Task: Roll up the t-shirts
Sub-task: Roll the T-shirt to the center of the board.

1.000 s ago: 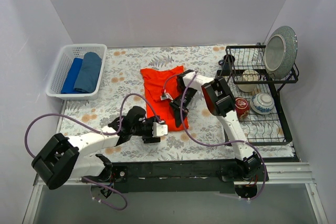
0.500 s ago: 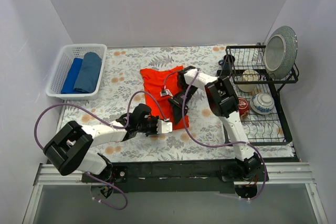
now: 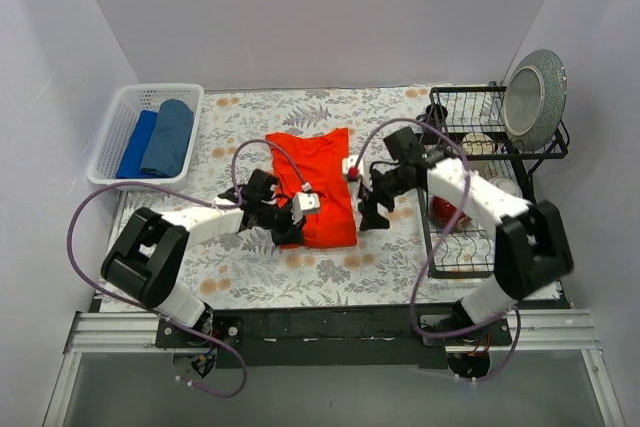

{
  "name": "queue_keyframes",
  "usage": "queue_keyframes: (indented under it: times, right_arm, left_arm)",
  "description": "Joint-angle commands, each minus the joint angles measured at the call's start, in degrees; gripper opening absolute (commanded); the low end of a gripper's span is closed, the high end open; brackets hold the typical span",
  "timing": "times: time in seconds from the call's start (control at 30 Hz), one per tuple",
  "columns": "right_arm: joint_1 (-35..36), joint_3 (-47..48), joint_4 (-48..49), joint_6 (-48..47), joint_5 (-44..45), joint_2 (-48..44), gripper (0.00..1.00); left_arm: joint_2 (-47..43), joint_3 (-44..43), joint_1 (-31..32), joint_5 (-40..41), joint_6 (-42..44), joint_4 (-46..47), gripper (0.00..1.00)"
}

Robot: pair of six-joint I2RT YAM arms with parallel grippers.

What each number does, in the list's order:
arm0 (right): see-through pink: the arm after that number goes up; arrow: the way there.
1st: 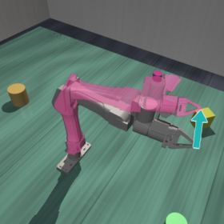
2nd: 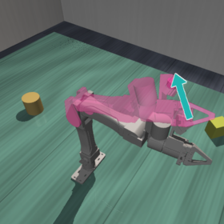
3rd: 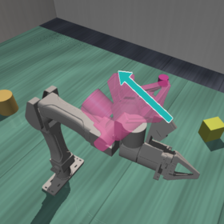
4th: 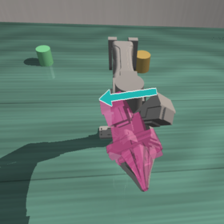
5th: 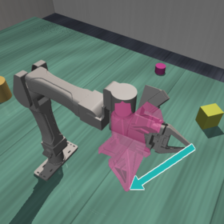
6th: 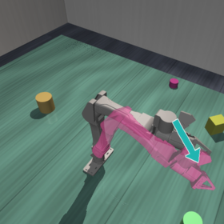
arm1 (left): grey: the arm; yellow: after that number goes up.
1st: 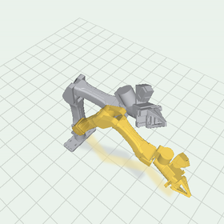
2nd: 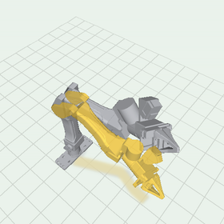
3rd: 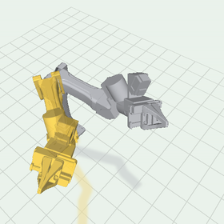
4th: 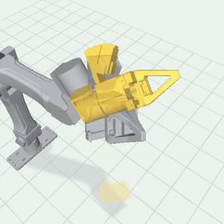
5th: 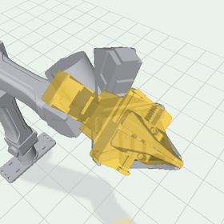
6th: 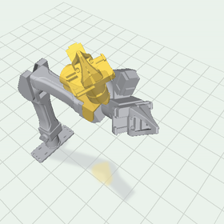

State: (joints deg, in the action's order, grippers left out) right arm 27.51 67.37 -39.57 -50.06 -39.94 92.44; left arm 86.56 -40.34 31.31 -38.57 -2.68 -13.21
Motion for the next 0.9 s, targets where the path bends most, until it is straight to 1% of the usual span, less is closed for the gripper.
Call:
queue_keyframes:
  times: [0.0,0.03,0.07,0.1,0.17,0.37,0.43,0.57,0.67,0.7,0.77,0.8,0.83,0.87]
  right_arm:
    - [10.1,-14.8,22.9,-1.4,9.1,-11.0,0.99]
    - [11.6,-18.8,25.2,-0.9,10.6,-12.3,0.99]
    - [13.2,-20.2,28.9,-0.7,13.1,-14.0,0.99]
    - [15.4,-21.6,30.9,0.1,14.2,-14.6,0.99]
    - [17.1,-23.4,34.8,1.0,16.4,-14.7,0.99]
    - [20.0,-22.7,38.4,4.4,20.2,-9.6,0.99]
    - [20.0,-22.9,41.2,4.4,21.0,-8.9,0.99]
    - [20.0,-22.6,41.8,3.3,20.3,-5.5,0.98]
    - [20.0,-22.6,42.2,2.3,19.5,-3.1,0.88]
    - [20.0,-22.4,42.3,2.3,19.2,-2.5,0.78]
    - [20.0,-21.3,42.4,2.5,18.6,-0.3,0.68]
    - [20.0,-20.7,42.3,2.6,18.5,0.6,0.52]
    - [20.0,-19.6,41.8,2.7,18.2,2.1,0.43]
    - [20.0,-18.9,41.2,2.7,18.1,2.9,0.34]
  left_arm:
    - [6.7,-9.8,-4.9,-12.3,-4.1,-10.2,0.00]
    - [8.2,-11.9,-6.2,-15.6,-3.4,-12.4,0.00]
    - [9.4,-13.3,-6.7,-16.4,-3.1,-15.5,0.00]
    - [10.4,-14.4,-7.0,-17.5,-2.7,-16.4,0.00]
    - [10.9,-15.5,-7.4,-18.6,-2.3,-16.5,0.00]
    - [12.3,-16.6,-8.2,-19.8,-1.6,-17.7,0.00]
    - [12.4,-16.5,-8.5,-19.6,-1.4,-17.7,0.00]
    - [12.8,-16.5,-9.3,-20.3,-2.1,-17.4,0.00]
    - [12.9,-16.9,-10.3,-21.1,-2.4,-17.3,0.00]
    - [12.9,-16.9,-10.5,-21.1,-2.5,-17.2,0.00]
    - [12.9,-17.0,-11.2,-21.4,-2.6,-17.1,0.00]
    - [12.7,-16.9,-11.4,-21.4,-2.9,-17.0,0.03]
    - [12.2,-16.8,-11.8,-20.9,-2.9,-17.1,0.09]
    - [11.5,-16.6,-11.9,-20.1,-2.7,-16.8,0.20]
